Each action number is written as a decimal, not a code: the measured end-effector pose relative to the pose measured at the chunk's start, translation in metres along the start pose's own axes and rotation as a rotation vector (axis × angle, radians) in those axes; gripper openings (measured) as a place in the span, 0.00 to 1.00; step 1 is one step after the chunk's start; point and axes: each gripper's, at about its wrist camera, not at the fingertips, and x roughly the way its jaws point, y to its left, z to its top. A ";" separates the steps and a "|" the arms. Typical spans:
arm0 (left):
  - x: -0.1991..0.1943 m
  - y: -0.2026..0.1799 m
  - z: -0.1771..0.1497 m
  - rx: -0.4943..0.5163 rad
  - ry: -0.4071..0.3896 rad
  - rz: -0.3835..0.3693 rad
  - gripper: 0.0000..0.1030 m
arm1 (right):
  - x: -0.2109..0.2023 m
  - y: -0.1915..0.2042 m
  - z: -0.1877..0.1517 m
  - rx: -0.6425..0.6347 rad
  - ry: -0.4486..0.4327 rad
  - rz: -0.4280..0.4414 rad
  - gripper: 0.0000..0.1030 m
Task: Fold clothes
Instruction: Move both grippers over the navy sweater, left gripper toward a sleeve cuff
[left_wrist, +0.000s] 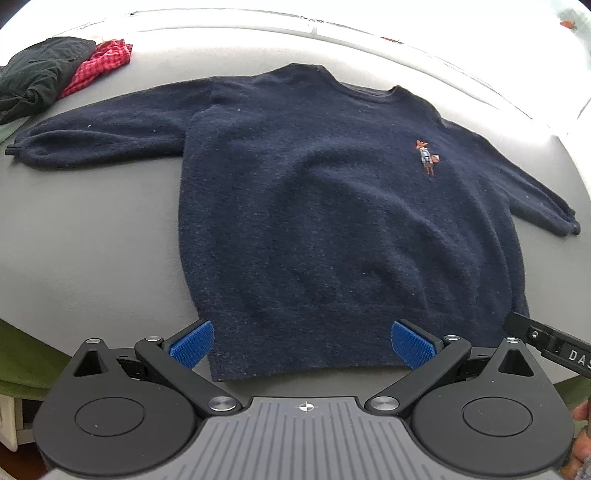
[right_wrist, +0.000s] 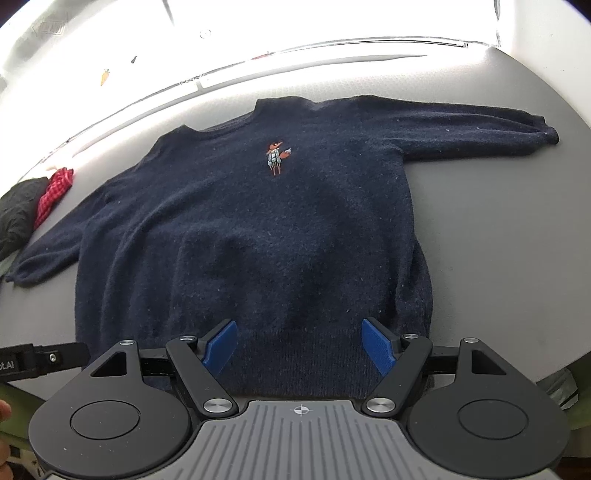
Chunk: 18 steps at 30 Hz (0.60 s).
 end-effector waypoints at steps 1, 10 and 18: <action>0.000 0.000 0.000 -0.002 -0.001 0.005 1.00 | 0.000 0.001 -0.001 0.001 -0.001 0.000 0.90; 0.003 -0.001 0.000 -0.014 -0.004 0.008 1.00 | 0.003 0.001 0.007 -0.009 0.007 0.027 0.92; 0.001 0.016 0.010 -0.036 0.006 0.024 1.00 | 0.009 0.019 0.002 -0.051 0.003 0.038 0.93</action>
